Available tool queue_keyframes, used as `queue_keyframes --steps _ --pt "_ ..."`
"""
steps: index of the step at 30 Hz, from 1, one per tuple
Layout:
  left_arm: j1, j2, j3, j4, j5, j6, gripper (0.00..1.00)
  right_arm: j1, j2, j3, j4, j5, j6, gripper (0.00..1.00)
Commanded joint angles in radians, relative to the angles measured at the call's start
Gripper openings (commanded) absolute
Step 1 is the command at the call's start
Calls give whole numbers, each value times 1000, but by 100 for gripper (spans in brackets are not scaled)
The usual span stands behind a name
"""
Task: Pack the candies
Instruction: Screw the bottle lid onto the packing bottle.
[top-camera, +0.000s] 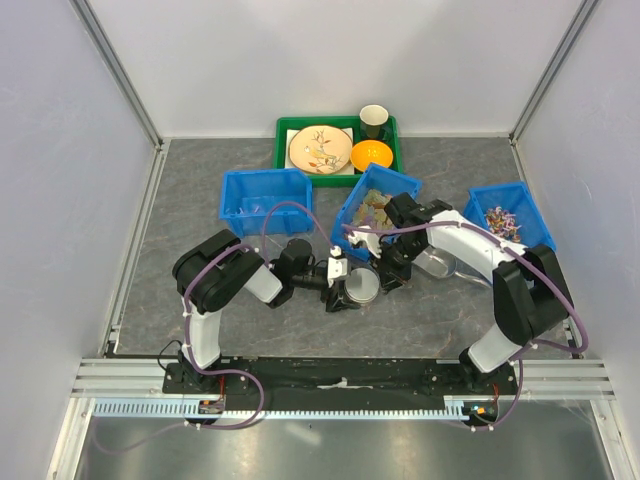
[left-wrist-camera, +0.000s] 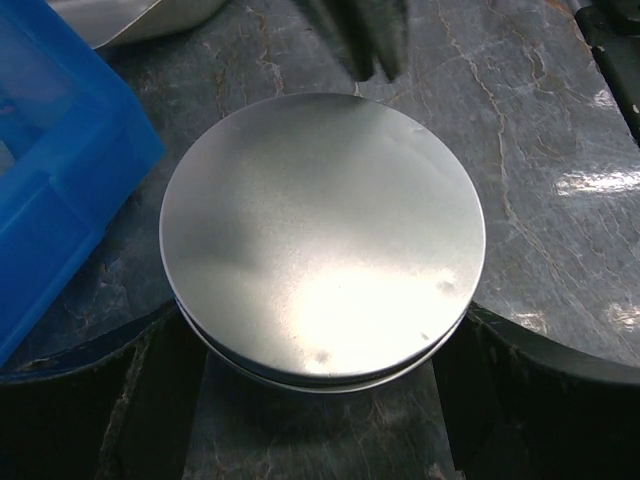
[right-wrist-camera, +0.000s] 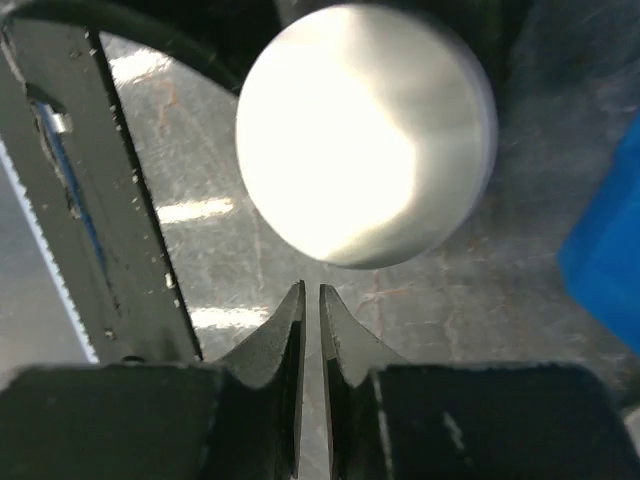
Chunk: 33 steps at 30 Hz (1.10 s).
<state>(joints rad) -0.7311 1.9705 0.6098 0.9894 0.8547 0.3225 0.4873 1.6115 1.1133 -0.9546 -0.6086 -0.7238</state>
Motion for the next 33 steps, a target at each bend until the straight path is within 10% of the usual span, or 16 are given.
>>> queue_keyframes --steps 1,18,33 --pt "7 24 13 -14 -60 47 80 5 -36 5 -84 -16 -34 17" --pt "7 24 13 -15 -60 50 81 7 128 209 221 -158 173 39" --pt "7 24 16 -18 -60 49 81 4 173 165 211 -140 136 26"
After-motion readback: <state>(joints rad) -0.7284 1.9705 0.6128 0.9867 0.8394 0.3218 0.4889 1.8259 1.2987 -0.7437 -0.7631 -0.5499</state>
